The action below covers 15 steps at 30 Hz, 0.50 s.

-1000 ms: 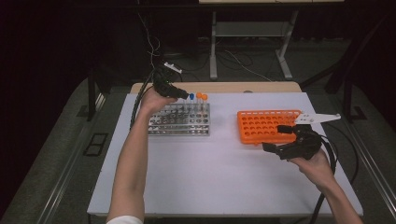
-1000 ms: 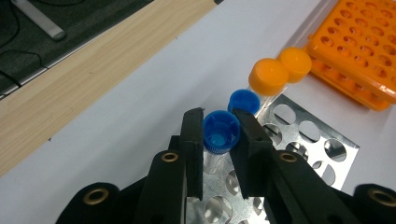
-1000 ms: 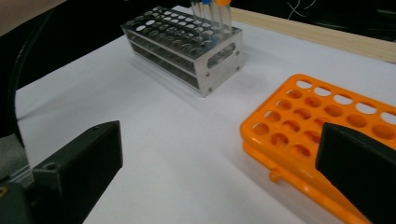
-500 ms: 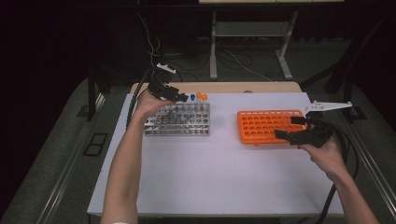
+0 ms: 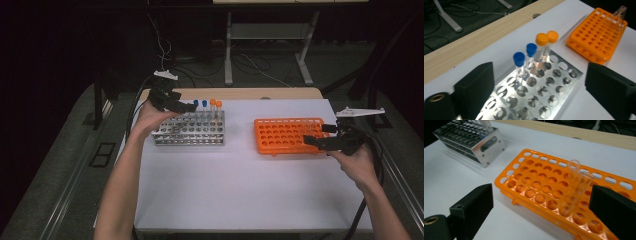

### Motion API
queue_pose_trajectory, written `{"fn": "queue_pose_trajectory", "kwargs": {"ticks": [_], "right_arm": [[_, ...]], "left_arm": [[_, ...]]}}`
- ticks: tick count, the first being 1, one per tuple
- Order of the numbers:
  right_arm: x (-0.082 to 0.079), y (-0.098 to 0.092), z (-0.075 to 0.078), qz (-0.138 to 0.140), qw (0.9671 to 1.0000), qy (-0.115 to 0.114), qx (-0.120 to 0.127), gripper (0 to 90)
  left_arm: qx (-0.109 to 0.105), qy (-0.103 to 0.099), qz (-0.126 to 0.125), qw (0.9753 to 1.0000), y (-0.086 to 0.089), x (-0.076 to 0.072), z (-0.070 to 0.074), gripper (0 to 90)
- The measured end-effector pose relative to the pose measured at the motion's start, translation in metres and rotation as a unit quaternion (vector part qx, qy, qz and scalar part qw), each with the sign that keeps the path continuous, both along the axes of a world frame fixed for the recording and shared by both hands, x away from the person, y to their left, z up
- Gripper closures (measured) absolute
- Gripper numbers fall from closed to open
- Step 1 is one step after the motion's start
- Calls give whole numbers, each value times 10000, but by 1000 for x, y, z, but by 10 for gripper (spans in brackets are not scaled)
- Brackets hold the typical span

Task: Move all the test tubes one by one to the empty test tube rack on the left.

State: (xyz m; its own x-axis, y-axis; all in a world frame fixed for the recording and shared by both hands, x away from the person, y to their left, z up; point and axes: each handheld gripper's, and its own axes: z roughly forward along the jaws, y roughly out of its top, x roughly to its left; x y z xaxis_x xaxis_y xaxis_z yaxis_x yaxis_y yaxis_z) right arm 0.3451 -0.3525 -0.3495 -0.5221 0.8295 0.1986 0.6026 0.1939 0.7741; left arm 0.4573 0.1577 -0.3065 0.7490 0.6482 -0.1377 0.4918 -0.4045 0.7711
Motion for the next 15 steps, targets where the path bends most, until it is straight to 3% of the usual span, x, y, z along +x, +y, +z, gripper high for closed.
{"fn": "queue_pose_trajectory", "kwargs": {"ticks": [2, 8, 15], "right_arm": [[3, -2, -2, -59, 10000, 16, -37, 129], [13, -7, -13, -270, 9994, 130, -162, 164], [22, -10, -24, -455, 9985, 211, -237, 296]], "left_arm": [[19, 4, -10, 10000, 0, -8, 2, 0], [-32, -140, -71, 9999, 2, -33, 6, 0], [-151, -302, -176, 9993, 4, -65, 3, 0]]}}
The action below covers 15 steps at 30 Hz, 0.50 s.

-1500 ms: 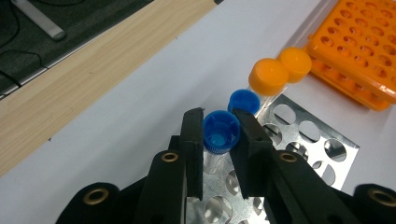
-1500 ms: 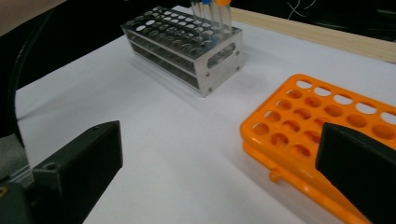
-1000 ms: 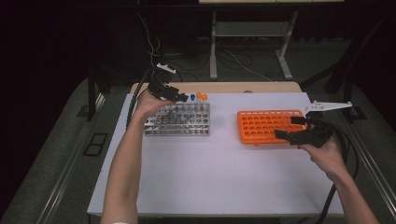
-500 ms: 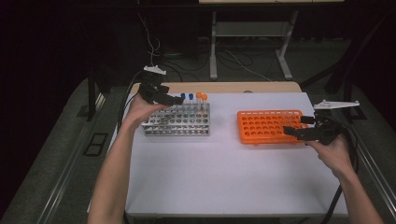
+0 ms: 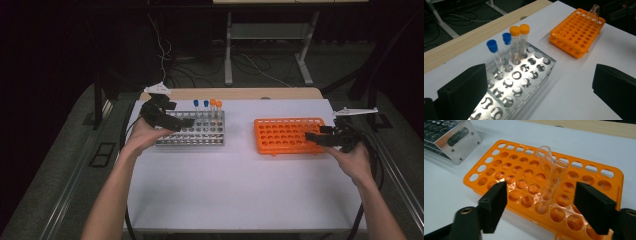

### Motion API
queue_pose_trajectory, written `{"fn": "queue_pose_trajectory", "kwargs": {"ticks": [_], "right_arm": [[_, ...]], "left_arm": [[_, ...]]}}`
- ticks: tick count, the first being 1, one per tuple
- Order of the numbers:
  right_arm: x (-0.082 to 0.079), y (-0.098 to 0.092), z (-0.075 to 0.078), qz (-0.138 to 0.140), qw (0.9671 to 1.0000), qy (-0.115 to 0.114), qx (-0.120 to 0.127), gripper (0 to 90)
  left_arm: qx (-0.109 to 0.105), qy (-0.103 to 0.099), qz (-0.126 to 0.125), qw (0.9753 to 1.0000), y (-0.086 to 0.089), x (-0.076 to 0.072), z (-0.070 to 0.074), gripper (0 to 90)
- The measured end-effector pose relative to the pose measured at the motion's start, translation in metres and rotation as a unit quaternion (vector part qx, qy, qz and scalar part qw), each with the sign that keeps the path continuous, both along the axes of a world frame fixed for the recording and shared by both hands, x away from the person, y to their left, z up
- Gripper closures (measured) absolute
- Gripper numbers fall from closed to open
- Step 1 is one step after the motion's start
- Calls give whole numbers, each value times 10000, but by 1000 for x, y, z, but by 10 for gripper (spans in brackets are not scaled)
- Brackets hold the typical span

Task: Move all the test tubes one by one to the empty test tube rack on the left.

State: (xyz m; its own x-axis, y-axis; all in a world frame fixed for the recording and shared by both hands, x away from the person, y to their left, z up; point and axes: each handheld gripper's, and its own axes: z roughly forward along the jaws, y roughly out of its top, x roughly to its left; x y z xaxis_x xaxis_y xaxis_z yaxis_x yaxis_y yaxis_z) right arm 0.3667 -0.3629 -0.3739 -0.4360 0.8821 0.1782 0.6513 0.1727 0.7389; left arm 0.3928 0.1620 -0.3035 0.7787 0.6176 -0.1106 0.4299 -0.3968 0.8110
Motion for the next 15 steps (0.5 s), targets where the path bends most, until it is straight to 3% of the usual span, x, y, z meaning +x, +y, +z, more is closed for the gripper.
{"fn": "queue_pose_trajectory", "kwargs": {"ticks": [15], "right_arm": [[11, 1, -17, -184, 9997, 124, 35, 488]], "left_arm": [[-120, -355, -284, 9989, -13, -59, -5, 0]]}}
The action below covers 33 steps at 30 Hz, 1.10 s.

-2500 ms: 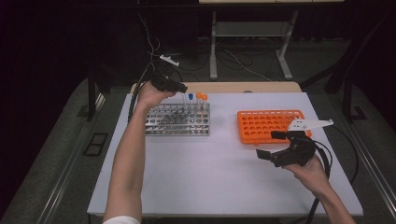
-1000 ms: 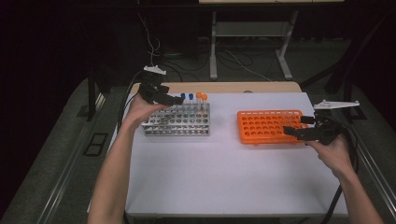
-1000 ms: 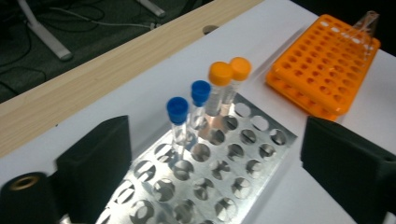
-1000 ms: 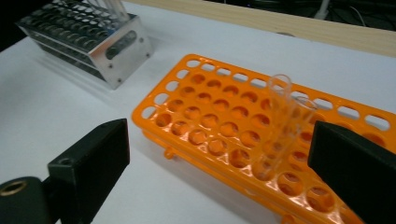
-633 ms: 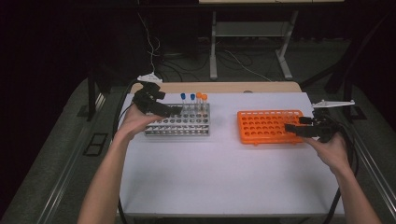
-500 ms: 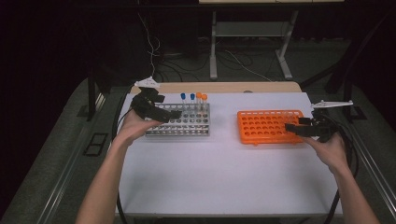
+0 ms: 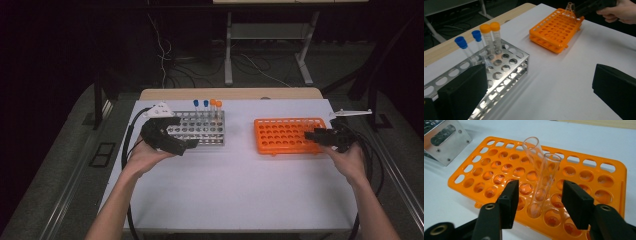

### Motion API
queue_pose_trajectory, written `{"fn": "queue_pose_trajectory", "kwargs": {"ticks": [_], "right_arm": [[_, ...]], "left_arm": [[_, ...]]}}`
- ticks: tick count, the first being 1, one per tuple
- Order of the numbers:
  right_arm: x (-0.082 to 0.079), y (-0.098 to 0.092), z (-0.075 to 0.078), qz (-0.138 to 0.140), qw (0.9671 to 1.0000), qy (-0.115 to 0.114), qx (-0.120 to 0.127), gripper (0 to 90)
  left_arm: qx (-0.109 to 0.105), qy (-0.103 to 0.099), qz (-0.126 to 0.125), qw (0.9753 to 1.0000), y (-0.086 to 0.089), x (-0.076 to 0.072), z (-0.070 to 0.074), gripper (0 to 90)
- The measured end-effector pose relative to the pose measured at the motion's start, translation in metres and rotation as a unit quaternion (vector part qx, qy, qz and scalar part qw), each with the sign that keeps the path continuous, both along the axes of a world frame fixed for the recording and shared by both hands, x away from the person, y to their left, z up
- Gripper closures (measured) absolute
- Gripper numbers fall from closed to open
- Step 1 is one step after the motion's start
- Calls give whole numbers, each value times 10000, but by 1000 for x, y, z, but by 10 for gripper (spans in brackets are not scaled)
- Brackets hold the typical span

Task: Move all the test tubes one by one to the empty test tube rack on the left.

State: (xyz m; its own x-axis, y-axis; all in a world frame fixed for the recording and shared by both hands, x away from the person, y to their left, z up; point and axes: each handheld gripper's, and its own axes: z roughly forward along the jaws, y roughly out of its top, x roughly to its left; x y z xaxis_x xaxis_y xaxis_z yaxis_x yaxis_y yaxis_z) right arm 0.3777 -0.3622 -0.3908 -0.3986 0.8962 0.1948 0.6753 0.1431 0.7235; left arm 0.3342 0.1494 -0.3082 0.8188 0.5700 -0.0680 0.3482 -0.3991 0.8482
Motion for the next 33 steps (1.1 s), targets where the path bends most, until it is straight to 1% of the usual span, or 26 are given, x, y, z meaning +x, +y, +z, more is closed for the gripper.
{"fn": "queue_pose_trajectory", "kwargs": {"ticks": [2, 4, 6, 9, 11, 14, 16, 22, 24, 27, 33], "right_arm": [[1, 1, -2, -34, 10000, 26, -30, 501], [2, 1, -5, -59, 10000, 56, 18, 516], [3, 1, -9, -86, 9999, 75, -2, 534], [4, 1, -13, -163, 9998, 92, -19, 583], [4, 1, -14, -187, 9998, 75, 38, 610], [5, 3, -15, -177, 9998, 46, 47, 643], [6, 4, -16, -207, 9997, 68, 66, 667], [6, 8, -16, -126, 9998, 51, 162, 746], [5, 9, -14, -124, 9999, -11, 76, 749], [3, 9, -10, -130, 9999, -86, 68, 752], [-6, 9, 5, -126, 9992, -387, -38, 753]], "left_arm": [[-13, -1, -34, 10000, -1, -6, -1, 0], [-3, -11, -78, 10000, -3, -11, -3, 0], [0, -5, -127, 9999, -5, -15, -6, 0], [17, 33, -191, 9998, -7, -20, -11, 0], [15, 60, -221, 9997, -8, -22, -14, 0], [43, 87, -242, 9997, -8, -24, -17, 0], [31, 97, -241, 9997, -8, -25, -18, 0], [63, 125, -233, 9996, -6, -27, -19, 0], [81, 139, -247, 9996, -6, -27, -20, 0], [104, 152, -277, 9994, -6, -28, -20, 0], [113, 208, -337, 9992, -8, -29, -21, 0]]}}
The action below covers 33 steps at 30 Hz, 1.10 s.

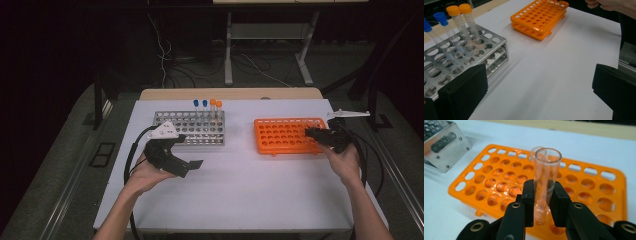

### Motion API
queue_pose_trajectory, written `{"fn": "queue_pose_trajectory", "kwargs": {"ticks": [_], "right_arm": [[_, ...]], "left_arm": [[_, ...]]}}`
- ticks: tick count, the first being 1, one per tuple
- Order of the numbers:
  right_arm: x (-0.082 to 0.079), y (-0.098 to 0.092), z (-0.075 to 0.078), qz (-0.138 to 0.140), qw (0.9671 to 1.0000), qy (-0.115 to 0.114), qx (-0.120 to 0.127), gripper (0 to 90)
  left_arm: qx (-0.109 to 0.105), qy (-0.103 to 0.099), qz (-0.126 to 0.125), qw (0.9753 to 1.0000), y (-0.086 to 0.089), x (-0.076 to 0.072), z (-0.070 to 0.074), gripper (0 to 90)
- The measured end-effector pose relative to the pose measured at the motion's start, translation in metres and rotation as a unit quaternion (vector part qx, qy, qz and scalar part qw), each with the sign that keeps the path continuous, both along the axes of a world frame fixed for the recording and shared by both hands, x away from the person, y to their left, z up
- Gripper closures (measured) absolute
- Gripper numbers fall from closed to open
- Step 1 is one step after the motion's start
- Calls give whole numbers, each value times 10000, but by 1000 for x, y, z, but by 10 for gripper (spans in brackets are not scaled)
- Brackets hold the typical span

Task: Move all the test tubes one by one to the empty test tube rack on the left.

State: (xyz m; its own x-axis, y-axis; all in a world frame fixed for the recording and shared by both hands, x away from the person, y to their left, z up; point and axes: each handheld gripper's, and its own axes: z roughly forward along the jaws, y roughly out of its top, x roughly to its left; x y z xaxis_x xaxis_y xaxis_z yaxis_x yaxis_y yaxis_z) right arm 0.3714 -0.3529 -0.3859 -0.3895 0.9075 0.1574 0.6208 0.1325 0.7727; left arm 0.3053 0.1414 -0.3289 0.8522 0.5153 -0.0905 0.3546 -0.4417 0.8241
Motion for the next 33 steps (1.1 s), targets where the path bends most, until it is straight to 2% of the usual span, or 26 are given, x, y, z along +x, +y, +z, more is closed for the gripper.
{"fn": "queue_pose_trajectory", "kwargs": {"ticks": [4, 9, 15, 19, 26, 33], "right_arm": [[-8, 3, 14, 121, 9998, -177, -25, 753], [-20, 16, 32, 511, 9982, -298, 2, 753], [-32, 37, 48, 1011, 9940, -404, 127, 752], [-37, 52, 55, 1320, 9903, -424, 112, 753], [-43, 88, 60, 1984, 9793, -398, -13, 753], [-47, 125, 61, 2568, 9657, -317, -190, 753]], "left_arm": [[33, 48, -66, 10000, -2, 0, -1, 0], [84, 113, -165, 9998, -7, 0, -4, 0], [140, 185, -263, 9994, -14, 2, -4, 0], [146, 204, -343, 9991, -18, 5, -1, 6], [213, 204, -526, 9982, -27, 11, 8, 32], [224, 192, -721, 9970, -38, 16, 16, 67]]}}
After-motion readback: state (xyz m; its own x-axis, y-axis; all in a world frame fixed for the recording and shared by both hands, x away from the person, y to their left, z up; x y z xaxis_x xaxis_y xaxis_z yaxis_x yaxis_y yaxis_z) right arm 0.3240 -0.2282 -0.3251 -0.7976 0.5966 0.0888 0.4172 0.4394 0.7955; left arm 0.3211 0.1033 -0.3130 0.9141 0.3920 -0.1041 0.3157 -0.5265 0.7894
